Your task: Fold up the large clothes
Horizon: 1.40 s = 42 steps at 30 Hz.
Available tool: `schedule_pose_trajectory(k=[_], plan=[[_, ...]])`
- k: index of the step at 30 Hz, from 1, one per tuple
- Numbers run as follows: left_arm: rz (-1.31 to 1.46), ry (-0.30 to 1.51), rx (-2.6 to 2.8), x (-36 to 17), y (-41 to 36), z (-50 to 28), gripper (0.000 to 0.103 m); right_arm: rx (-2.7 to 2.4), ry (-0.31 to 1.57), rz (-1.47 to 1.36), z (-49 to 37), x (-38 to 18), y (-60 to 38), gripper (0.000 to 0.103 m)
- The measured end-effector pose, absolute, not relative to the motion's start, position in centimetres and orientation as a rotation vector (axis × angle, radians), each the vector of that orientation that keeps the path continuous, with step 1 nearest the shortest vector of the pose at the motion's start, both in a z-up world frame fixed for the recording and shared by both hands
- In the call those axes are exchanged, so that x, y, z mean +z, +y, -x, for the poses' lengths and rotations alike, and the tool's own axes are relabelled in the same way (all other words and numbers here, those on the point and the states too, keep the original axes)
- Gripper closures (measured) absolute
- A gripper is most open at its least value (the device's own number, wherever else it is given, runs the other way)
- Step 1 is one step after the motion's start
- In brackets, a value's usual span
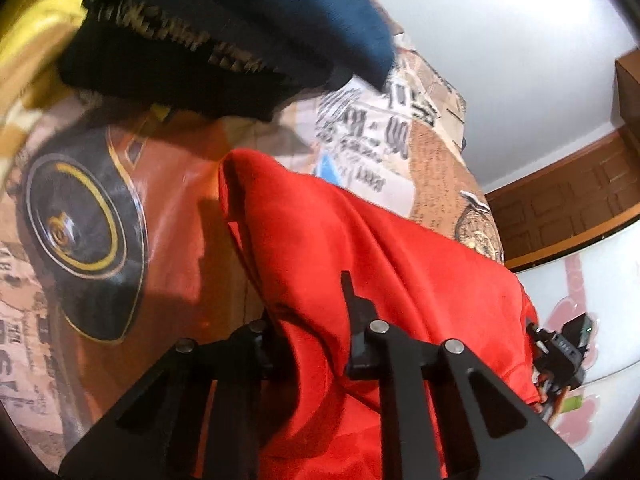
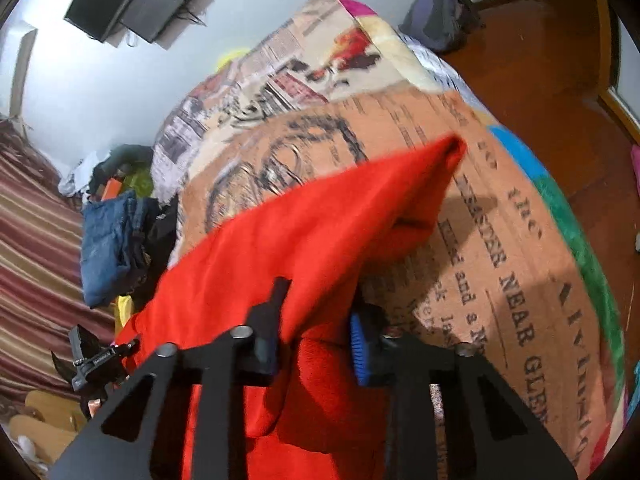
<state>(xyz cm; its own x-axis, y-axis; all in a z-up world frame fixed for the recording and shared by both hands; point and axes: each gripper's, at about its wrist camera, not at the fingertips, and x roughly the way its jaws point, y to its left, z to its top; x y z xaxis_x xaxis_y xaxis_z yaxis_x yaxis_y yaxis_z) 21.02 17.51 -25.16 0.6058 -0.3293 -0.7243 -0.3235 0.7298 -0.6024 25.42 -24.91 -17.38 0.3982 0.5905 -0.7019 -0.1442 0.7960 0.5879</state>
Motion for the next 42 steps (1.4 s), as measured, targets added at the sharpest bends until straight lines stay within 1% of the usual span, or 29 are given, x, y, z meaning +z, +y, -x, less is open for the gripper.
schedule_pose_trajectory(k=[6,11,14,17,21,30,37,42], plan=[[0.647,0.829,-0.035,-18.3,15.9,-21.4,0.089,0.522,0.923,-0.404,-25.4,-11.5,-24.0,0.086],[0.566,0.725,-0.089,-12.5,14.5,-23.3,0.089,0.51,0.831,-0.341,-26.5,-7.5,-22.5,0.086],[0.515,0.687,-0.101,-10.3,13.9,-24.9,0.089,0.508,0.786,-0.314,-27.7,-6.0,-22.0,0.086],[0.464,0.67,-0.098,-9.1,13.4,-27.4,0.089,0.496,0.765,-0.302,-29.0,-5.3,-21.7,0.086],[0.404,0.697,-0.08,-9.7,13.4,-30.6,0.089,0.491,0.773,-0.297,-31.4,-5.7,-21.2,0.086],[0.392,0.826,-0.023,-15.5,14.4,-36.8,0.089,0.436,0.86,-0.219,-35.8,-9.8,-20.1,0.086],[0.371,0.883,0.024,-19.1,15.5,-38.9,0.087,0.383,0.925,-0.192,-38.0,-13.3,-21.0,0.086],[0.376,0.913,0.024,-20.6,15.8,-38.8,0.086,0.367,0.954,-0.155,-38.4,-15.1,-21.4,0.085]])
